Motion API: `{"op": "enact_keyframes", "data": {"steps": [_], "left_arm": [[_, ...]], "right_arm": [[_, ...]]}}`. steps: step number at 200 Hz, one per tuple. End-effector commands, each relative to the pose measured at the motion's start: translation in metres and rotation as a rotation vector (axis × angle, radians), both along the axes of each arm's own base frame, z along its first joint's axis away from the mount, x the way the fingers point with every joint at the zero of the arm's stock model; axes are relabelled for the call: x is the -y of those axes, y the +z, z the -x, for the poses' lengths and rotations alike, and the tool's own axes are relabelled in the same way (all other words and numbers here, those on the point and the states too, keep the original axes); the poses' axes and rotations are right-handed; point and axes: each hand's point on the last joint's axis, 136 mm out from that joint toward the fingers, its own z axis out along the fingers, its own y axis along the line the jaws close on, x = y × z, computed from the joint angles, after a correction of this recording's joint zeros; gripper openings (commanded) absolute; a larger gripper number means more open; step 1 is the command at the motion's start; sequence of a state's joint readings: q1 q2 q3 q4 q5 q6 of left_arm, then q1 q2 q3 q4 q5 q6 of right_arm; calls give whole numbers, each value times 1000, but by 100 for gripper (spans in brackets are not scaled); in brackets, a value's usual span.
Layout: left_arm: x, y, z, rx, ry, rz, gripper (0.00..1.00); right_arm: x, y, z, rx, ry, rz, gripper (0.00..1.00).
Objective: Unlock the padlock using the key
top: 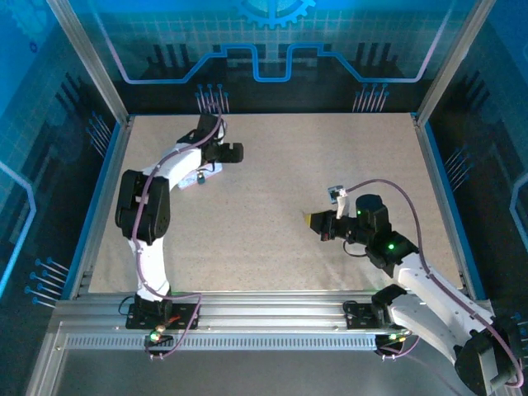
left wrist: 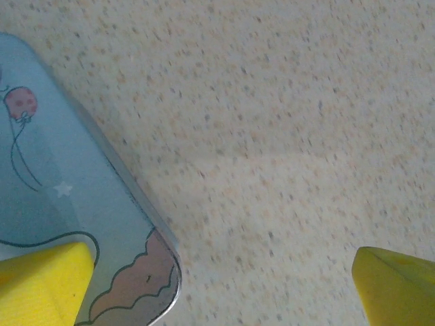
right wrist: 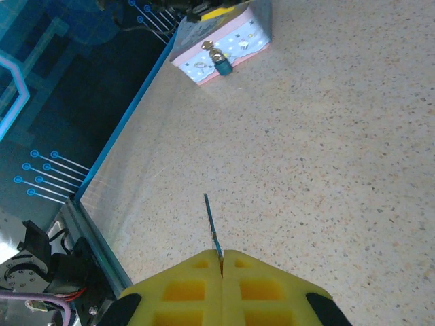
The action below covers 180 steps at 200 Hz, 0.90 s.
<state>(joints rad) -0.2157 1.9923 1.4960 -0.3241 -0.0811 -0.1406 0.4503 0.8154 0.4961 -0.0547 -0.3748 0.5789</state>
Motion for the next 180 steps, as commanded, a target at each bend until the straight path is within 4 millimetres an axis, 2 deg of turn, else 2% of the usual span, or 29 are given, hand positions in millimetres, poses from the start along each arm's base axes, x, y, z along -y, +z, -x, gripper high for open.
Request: {"op": "enact_keyframes", "data": {"steps": [1, 77, 180], "left_arm": [[18, -34, 51, -144, 3, 18, 99], [86, -44, 136, -172, -109, 15, 99], [183, -45, 224, -212, -296, 79, 99]], "right_arm": [[8, -9, 6, -40, -6, 12, 3], [27, -12, 4, -66, -52, 11, 3], [50, -16, 1, -93, -118, 30, 3]]}}
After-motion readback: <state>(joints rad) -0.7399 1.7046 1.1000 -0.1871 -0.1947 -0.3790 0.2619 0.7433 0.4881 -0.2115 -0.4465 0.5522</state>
